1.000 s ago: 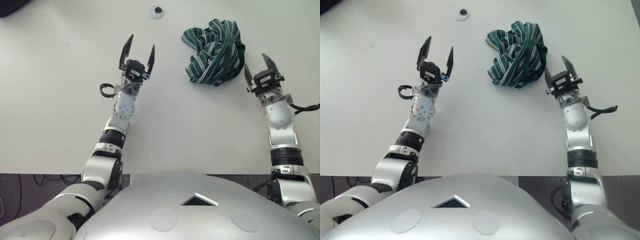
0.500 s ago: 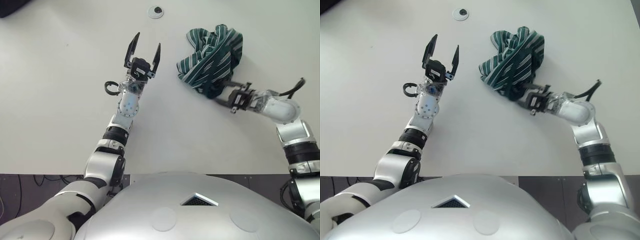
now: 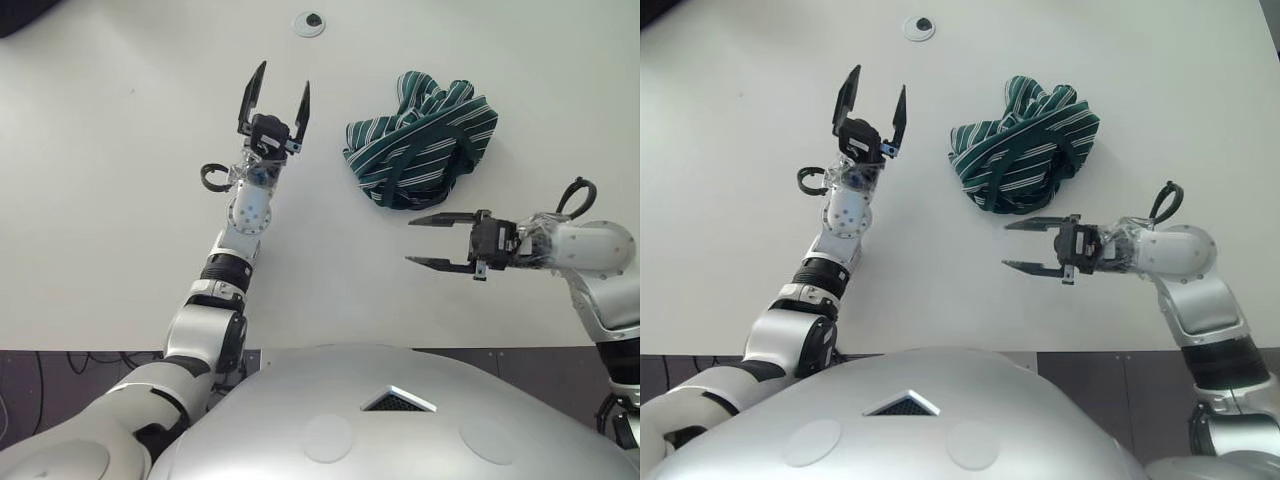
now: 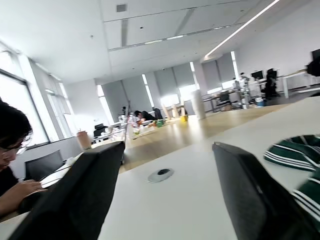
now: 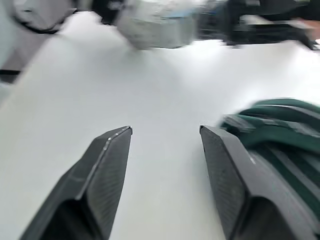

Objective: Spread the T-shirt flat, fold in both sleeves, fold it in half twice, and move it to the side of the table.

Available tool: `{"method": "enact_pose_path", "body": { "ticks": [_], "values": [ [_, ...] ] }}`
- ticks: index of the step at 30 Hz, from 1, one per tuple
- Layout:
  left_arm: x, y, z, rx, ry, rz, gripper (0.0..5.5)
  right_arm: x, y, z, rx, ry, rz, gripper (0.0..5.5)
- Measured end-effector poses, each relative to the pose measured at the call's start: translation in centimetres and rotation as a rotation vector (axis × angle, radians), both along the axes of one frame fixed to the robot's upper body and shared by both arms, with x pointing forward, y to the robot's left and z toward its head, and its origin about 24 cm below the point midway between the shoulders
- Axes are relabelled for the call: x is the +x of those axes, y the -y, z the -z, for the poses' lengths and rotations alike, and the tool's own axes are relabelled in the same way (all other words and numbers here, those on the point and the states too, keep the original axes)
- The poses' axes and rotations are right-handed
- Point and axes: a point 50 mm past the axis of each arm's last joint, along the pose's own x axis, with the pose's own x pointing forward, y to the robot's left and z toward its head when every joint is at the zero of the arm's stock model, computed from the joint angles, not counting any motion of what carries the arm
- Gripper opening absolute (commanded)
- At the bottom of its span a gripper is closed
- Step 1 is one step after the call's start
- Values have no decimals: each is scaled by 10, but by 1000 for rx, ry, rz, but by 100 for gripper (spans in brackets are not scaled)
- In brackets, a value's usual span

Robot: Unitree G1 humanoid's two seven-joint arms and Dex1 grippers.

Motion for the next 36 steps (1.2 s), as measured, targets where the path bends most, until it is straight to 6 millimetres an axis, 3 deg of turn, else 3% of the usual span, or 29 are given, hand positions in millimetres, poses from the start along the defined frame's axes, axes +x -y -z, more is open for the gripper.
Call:
{"method": "enact_pose_path", "body": {
  "ticks": [5,12,16,19,36],
  "values": [
    [-41,4,2,175,-39,329,322,10,10,-10,72,70,123,251],
    [-76,11,8,467,-262,588,322,17,12,-14,134,120,213,251],
    [-78,26,5,483,-388,633,322,18,12,-15,140,128,228,251],
    [-76,37,4,491,-432,655,284,20,9,-14,166,133,241,251],
    [-43,67,3,582,-397,659,7,22,9,-11,168,129,259,251]
  ]
}}
